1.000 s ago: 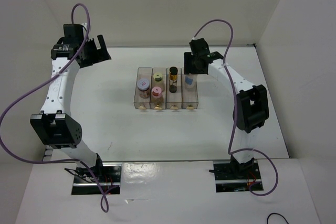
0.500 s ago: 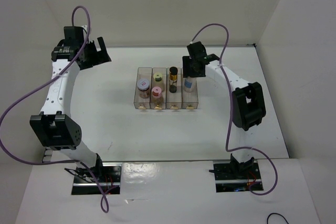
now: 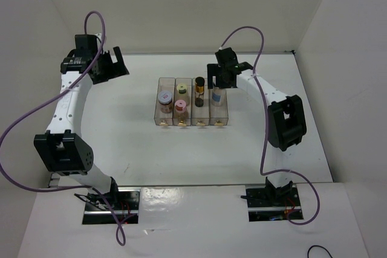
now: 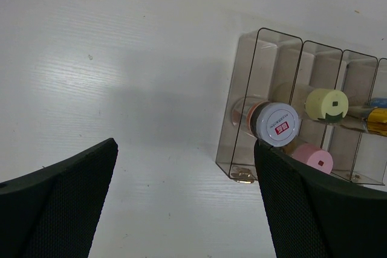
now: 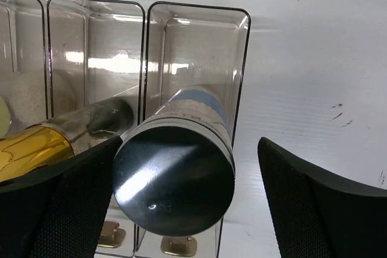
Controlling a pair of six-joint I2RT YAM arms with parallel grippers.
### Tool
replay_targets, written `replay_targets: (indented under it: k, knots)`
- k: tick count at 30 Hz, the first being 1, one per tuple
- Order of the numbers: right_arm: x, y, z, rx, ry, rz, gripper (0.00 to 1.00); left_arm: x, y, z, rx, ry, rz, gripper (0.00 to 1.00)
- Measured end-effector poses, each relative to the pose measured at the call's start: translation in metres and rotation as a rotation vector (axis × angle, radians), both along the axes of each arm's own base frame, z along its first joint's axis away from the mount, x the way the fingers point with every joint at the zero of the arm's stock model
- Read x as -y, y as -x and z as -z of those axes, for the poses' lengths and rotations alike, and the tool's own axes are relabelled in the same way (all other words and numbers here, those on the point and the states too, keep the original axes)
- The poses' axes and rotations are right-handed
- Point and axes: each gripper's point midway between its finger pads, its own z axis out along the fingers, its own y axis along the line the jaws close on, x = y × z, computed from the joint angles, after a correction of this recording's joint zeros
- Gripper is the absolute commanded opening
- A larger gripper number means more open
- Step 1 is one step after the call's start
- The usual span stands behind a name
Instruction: Organize the condiment bottles
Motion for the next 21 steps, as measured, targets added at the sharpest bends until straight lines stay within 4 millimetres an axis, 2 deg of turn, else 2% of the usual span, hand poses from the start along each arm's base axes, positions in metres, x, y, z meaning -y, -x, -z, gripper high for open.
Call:
replay_targets:
  k: [3, 6, 8, 12, 14, 16, 19, 21]
  knots:
    - [0.001, 0.002, -0.008, 0.008, -0.005, 0.005, 0.99, 0.002, 0.0, -0.001, 0.009, 0.007, 0.008, 0.99]
    - [0.004, 0.005, -0.033, 0.051, -0.018, 0.017, 0.99, 0.005, 0.002, 0.002, 0.012, 0.018, 0.02, 0.99]
    - [0.007, 0.008, -0.06, 0.101, -0.036, 0.028, 0.99, 0.007, 0.004, 0.005, 0.007, 0.024, 0.032, 0.99]
    - [0.016, 0.022, -0.131, 0.248, -0.096, 0.054, 0.99, 0.008, 0.006, 0.01, -0.002, 0.014, 0.054, 0.99]
    - [0.024, 0.033, -0.167, 0.329, -0.129, 0.069, 0.99, 0.008, 0.008, 0.005, 0.012, 0.012, 0.061, 0.99]
    - [0.032, 0.047, -0.195, 0.404, -0.163, 0.091, 0.99, 0.011, 0.012, -0.007, 0.049, 0.01, 0.082, 0.99]
    - [0.049, 0.074, -0.213, 0.47, -0.191, 0.132, 0.99, 0.018, 0.027, -0.024, 0.113, 0.02, 0.12, 0.99]
    - [0.061, 0.087, -0.21, 0.483, -0.197, 0.161, 0.99, 0.024, 0.036, -0.036, 0.149, 0.03, 0.142, 0.99]
